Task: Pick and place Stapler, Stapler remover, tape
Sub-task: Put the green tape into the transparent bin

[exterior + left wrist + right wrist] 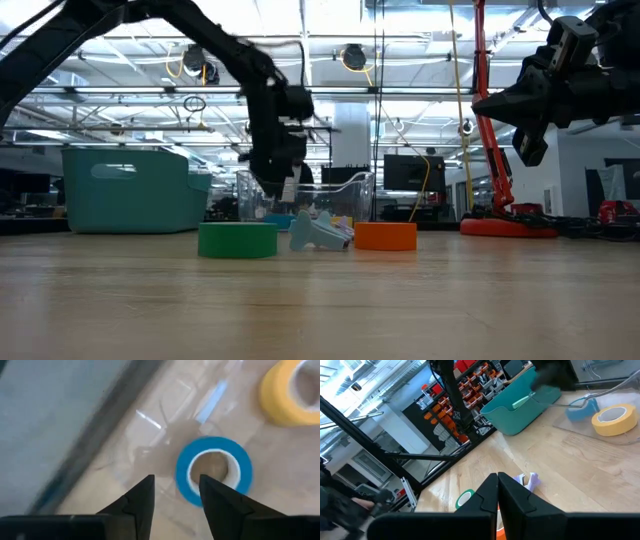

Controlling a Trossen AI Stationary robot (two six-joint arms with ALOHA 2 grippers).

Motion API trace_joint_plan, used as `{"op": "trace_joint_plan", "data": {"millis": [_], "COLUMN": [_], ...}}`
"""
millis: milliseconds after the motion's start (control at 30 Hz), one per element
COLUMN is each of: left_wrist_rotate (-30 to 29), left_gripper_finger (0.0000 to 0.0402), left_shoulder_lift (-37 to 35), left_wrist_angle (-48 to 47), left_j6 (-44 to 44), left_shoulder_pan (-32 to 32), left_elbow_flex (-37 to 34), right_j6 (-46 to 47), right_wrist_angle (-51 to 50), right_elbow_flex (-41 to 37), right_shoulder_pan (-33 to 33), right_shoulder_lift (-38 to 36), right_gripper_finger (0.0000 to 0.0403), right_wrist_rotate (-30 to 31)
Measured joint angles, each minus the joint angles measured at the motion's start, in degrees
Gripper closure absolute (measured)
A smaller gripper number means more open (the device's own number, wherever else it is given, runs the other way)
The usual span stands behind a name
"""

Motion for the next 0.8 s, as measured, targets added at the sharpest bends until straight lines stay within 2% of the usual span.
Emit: {"op": "trace_joint_plan", "data": {"millis": [200, 367, 600, 800], "left_wrist_rotate": [0.3, 4.0, 5.5, 5.2], "left_gripper_finger": [0.0241, 0.0240, 0.0240, 0.0240], "left_shoulder_lift": [-6.9, -14.9, -23.0, -24.8], "left_wrist_angle": [-11.1, -15.5, -20.8, -24.0], "left_j6": [-0.5, -3.2, -5.6, -8.7], "left_shoulder_pan": [-0.7, -4.6, -14.1, -24.1], "left_elbow_flex": [7.4, 8.7, 8.7, 8.7], "right_j6": [0.0, -0.1, 0.0, -0.1], "right_wrist_angle": [0.3, 0.4, 0.4, 0.4], "right_elbow_flex": [0.0, 0.0, 0.0, 0.0], "right_shoulder_pan": [0.0, 0.0, 0.0, 0.0], "right_shoulder_lift": [0.0, 0.0, 0.0, 0.0], "right_gripper_finger": [0.0399, 0.0399, 0.0399, 0.0399], "right_wrist_rotate": [-0.2, -0.2, -0.2, -0.2]}}
